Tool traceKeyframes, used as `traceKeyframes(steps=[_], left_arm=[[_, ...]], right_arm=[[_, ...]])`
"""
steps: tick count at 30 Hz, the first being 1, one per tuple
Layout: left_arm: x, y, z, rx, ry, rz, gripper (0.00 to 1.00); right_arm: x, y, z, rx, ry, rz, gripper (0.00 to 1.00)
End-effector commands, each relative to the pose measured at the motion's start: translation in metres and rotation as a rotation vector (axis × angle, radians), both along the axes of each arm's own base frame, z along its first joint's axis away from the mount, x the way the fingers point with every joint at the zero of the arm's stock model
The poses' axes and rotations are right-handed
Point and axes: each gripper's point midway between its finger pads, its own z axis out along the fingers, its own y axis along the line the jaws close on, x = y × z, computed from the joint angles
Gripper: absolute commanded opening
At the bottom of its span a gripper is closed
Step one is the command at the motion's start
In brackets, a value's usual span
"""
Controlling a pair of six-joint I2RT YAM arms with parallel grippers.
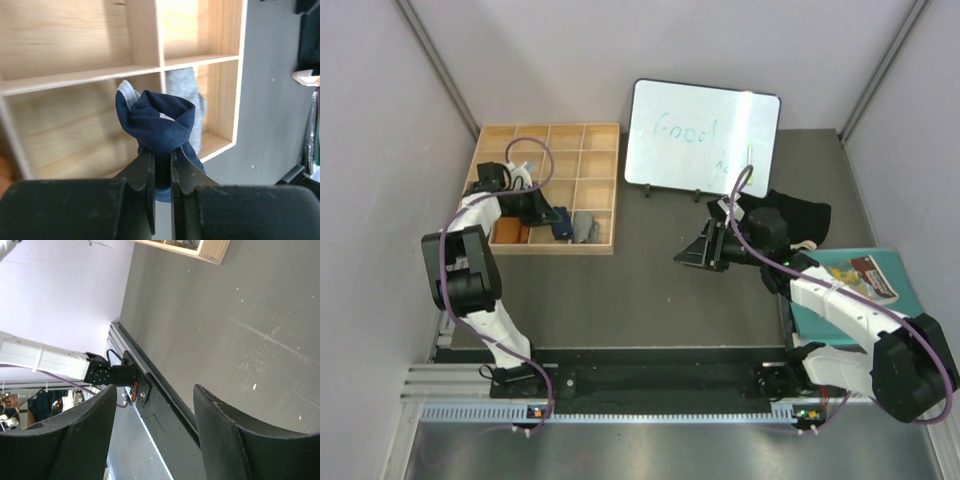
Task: Roll the underwear
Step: Place the underwear in the storage box.
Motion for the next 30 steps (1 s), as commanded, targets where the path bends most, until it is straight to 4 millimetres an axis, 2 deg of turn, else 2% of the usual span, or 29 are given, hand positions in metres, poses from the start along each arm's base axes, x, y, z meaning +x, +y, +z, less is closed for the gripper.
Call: traceKeyframes(steps=[1,3,9,12,17,19,26,28,29,30], left_arm=[[0.013,0.016,-0.001,0.043,-0.03,-0.016,0.0],[0.011,0.013,-0.01,0.03,-0.015,-0.03,0.0],[0.009,0.022,-0.041,0.094,0.024,-0.026,0.0],[0.007,0.034,-0.058,0.163,0.063,0.002,0.0],[0.011,0.044,-0.069,0.265,0.073,0.034,0.0],[0.013,0.055,-0.072,0.331,0.078,0.06,0.0],[0.016,0.06,-0.074,0.412,0.104,0.096,0.0],[0.015,0.058,-0.07,0.405,0.109,0.095,0.04],[0.018,0.058,-0.066,0.408,0.097,0.097,0.17],[0.018,0.059,-0.063,0.411,0.09,0.1,0.23]], right_arm=[[0.003,-0.002,0.011,0.029,-0.067,0.008,0.62],[0.002,-0.002,0.011,0.028,-0.068,0.008,0.62],[0.0,-0.003,0.012,0.027,-0.073,0.011,0.62],[-0.001,-0.004,0.013,0.03,-0.074,0.012,0.62],[-0.004,-0.005,0.014,0.033,-0.079,0.014,0.62],[-0.005,-0.005,0.015,0.035,-0.082,0.015,0.62],[-0.008,-0.007,0.012,0.034,-0.074,0.011,0.62],[-0.009,-0.008,0.012,0.031,-0.069,0.008,0.62],[-0.009,-0.008,0.013,0.031,-0.079,0.008,0.62],[-0.01,-0.009,0.014,0.029,-0.081,0.007,0.62]])
